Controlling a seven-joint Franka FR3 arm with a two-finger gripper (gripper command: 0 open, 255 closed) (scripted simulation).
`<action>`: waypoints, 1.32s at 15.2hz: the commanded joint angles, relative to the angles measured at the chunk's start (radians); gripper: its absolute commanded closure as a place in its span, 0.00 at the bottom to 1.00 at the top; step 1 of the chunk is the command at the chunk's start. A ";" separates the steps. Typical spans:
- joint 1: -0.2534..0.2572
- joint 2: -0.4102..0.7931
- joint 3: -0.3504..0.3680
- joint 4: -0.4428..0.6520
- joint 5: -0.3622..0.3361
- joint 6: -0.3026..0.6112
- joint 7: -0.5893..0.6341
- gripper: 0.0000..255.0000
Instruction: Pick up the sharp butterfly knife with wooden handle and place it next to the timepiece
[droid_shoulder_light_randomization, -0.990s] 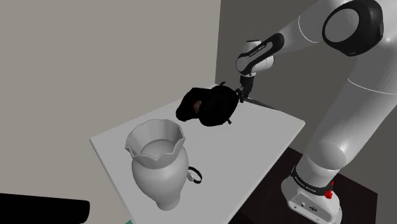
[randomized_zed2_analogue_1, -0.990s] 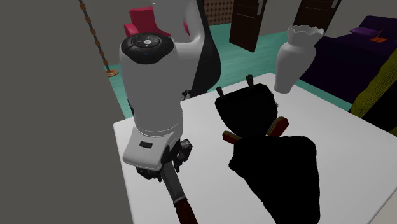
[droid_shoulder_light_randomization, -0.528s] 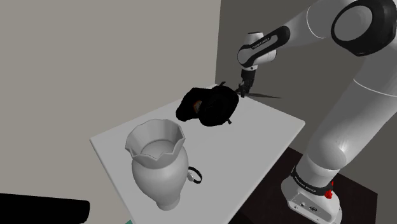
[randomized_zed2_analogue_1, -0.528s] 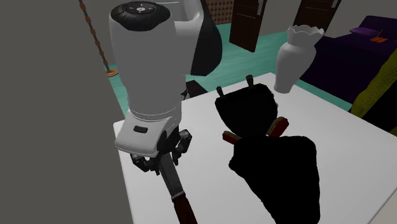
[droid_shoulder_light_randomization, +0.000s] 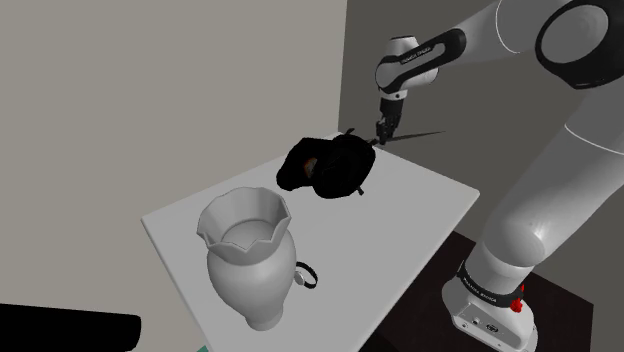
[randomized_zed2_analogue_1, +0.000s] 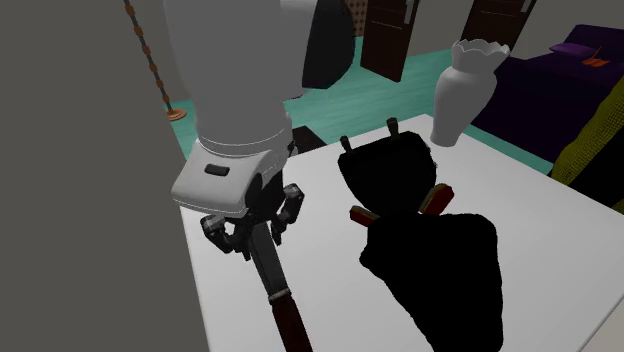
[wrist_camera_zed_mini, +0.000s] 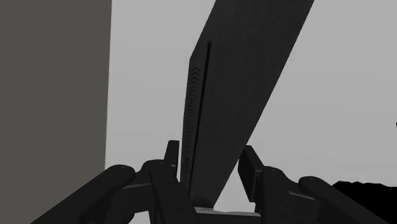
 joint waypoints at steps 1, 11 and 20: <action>0.014 -0.034 0.021 -0.030 -0.009 -0.005 0.041 1.00; 0.109 -0.192 0.180 -0.194 -0.006 -0.015 0.297 1.00; 0.214 -0.245 0.335 -0.245 0.053 -0.029 0.520 1.00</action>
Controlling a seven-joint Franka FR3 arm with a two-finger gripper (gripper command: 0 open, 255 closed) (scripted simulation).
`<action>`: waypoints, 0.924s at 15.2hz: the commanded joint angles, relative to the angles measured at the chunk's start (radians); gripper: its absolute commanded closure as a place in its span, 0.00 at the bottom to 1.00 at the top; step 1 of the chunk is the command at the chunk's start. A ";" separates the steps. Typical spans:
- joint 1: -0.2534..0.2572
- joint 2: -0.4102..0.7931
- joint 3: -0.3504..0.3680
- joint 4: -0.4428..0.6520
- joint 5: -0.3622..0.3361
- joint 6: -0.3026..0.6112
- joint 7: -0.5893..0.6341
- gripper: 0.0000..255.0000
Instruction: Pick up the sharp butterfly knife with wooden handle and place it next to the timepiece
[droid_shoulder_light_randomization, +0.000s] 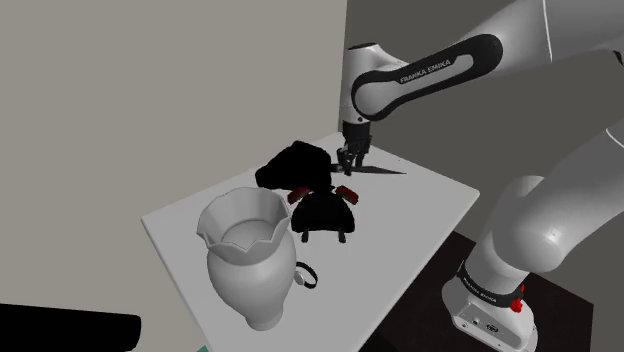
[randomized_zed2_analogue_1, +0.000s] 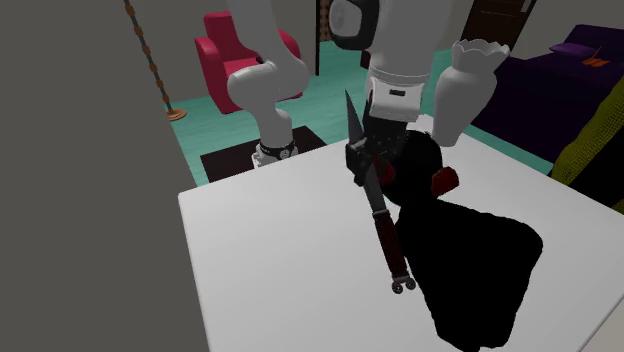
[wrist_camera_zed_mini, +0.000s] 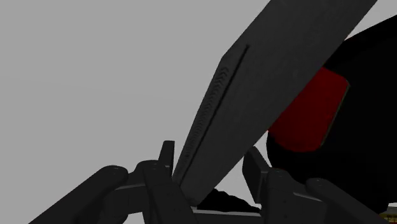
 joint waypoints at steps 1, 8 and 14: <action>0.026 -0.001 0.036 -0.002 0.017 0.000 0.048 1.00; 0.109 0.030 0.157 0.032 0.067 -0.006 0.222 1.00; 0.218 0.104 0.213 0.106 0.078 -0.011 0.383 1.00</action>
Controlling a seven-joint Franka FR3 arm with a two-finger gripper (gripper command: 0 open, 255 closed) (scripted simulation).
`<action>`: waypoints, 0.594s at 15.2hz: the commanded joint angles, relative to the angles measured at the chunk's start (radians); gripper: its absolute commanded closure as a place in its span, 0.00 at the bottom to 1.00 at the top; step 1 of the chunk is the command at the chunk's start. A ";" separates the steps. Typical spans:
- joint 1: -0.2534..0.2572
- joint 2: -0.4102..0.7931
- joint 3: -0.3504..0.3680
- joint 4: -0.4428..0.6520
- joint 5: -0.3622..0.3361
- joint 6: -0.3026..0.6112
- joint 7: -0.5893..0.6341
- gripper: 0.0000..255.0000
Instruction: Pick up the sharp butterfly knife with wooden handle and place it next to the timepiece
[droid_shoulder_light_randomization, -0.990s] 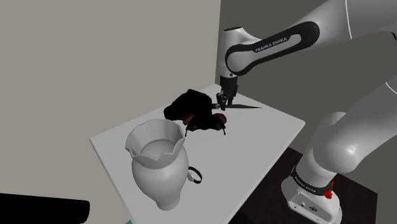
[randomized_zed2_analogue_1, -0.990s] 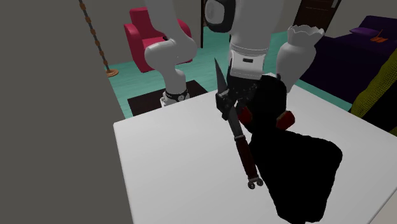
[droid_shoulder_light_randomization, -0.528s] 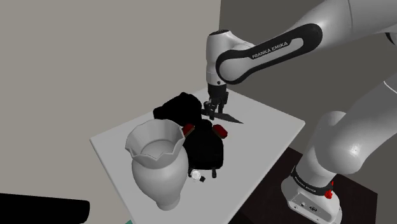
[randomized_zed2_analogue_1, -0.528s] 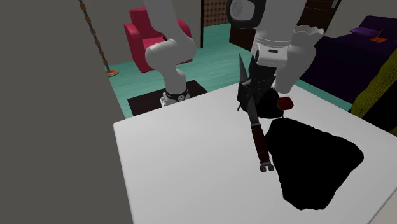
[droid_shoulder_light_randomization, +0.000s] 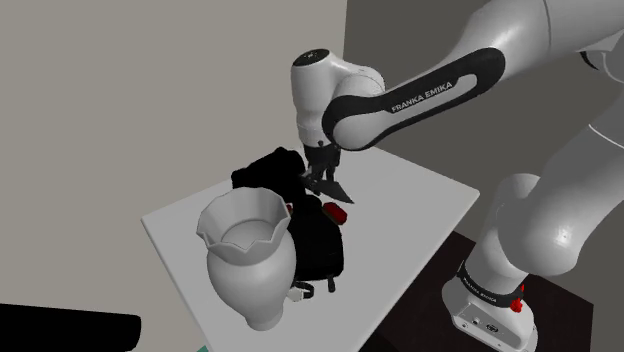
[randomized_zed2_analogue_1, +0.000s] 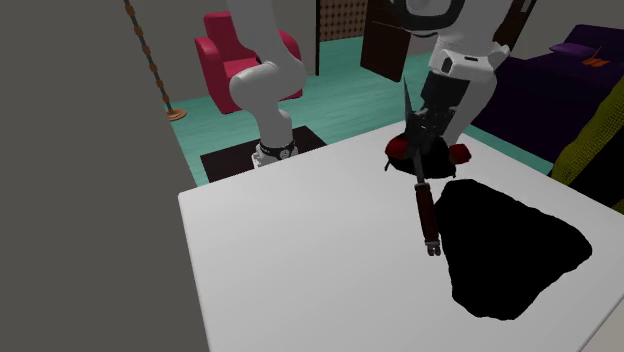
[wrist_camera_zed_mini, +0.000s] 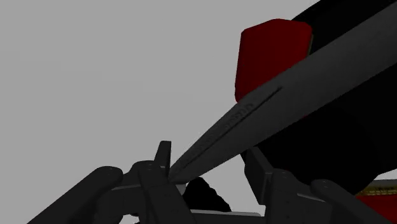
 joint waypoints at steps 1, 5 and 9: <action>0.058 0.026 0.019 0.011 0.201 0.026 0.060 1.00; 0.090 0.027 0.009 0.016 -0.193 0.011 0.095 0.00; 0.013 0.217 -0.173 0.255 0.195 -0.140 -0.141 0.00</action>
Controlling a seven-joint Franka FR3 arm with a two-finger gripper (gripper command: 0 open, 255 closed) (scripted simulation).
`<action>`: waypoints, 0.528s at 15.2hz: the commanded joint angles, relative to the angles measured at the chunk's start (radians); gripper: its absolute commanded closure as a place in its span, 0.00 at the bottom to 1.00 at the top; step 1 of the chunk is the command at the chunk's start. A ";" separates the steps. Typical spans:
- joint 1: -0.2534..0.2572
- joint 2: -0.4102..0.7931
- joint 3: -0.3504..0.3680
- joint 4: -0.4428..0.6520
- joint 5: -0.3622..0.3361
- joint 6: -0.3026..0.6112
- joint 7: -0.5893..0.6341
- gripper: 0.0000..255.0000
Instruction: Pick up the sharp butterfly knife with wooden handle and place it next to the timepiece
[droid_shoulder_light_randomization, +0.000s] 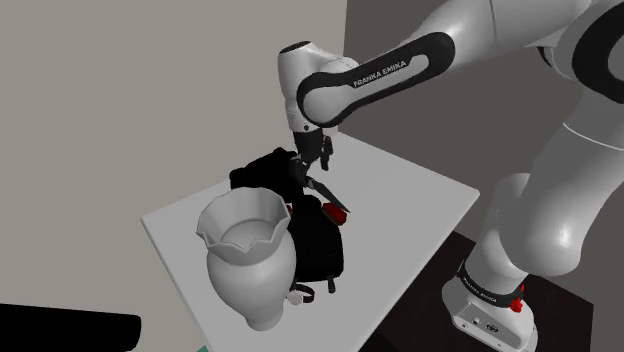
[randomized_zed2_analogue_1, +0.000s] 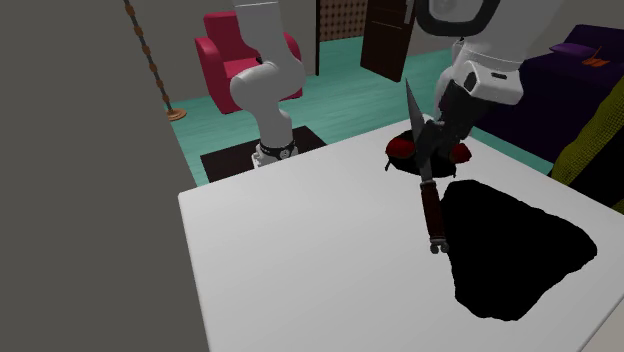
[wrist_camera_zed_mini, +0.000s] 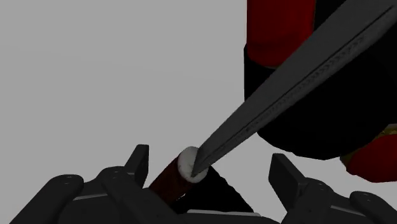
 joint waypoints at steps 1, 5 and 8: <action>-0.049 0.117 -0.081 0.127 0.202 -0.099 -0.108 0.00; -0.104 0.212 -0.116 0.187 0.339 -0.161 -0.169 0.00; -0.100 0.212 -0.112 0.148 0.343 -0.121 -0.171 0.00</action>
